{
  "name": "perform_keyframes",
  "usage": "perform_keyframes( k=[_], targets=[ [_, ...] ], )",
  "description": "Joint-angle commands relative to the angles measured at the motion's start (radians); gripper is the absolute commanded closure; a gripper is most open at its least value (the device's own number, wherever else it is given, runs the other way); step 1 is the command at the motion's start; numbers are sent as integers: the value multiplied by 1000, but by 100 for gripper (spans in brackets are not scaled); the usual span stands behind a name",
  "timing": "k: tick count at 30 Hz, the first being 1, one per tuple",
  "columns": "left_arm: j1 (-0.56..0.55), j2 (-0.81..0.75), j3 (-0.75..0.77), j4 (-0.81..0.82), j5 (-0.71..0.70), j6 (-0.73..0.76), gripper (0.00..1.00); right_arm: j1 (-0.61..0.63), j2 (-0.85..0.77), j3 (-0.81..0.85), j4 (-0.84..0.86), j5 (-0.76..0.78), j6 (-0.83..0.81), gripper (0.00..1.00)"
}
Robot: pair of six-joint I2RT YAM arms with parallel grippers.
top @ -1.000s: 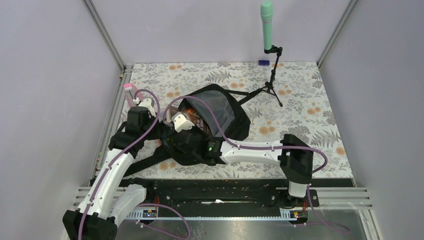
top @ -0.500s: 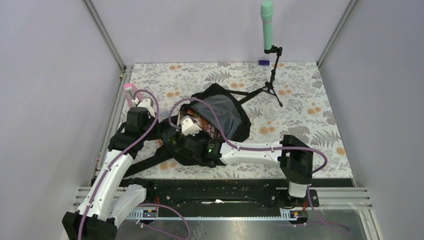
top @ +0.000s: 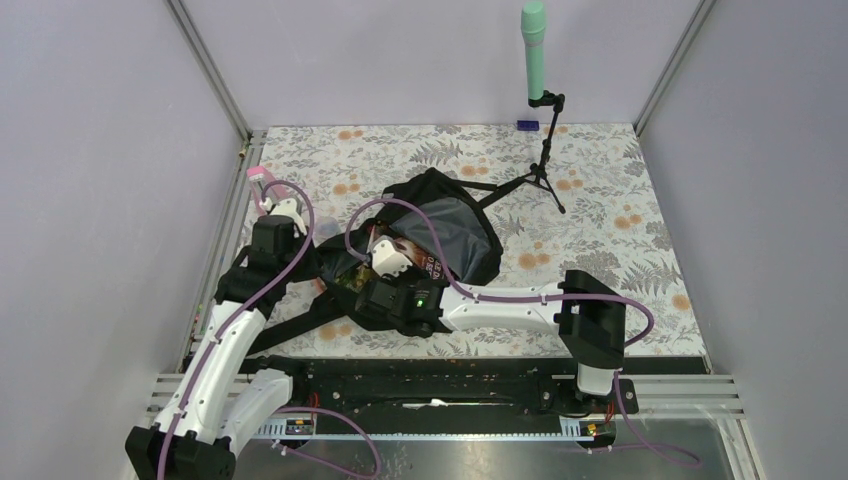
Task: Pack the student bag
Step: Place the book in the student bag.
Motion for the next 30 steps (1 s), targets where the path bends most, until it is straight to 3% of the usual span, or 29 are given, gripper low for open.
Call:
perform_keyframes(
  k=[1, 9, 30],
  targets=[
    [9, -66, -2, 121, 10, -8, 100, 6, 51, 20, -171, -152, 117, 100],
    [9, -148, -35, 185, 94, -3, 100, -37, 168, 165, -255, -201, 107, 100],
    [10, -131, -44, 212, 190, -4, 100, -255, 293, 357, -197, -426, 36, 100]
  ],
)
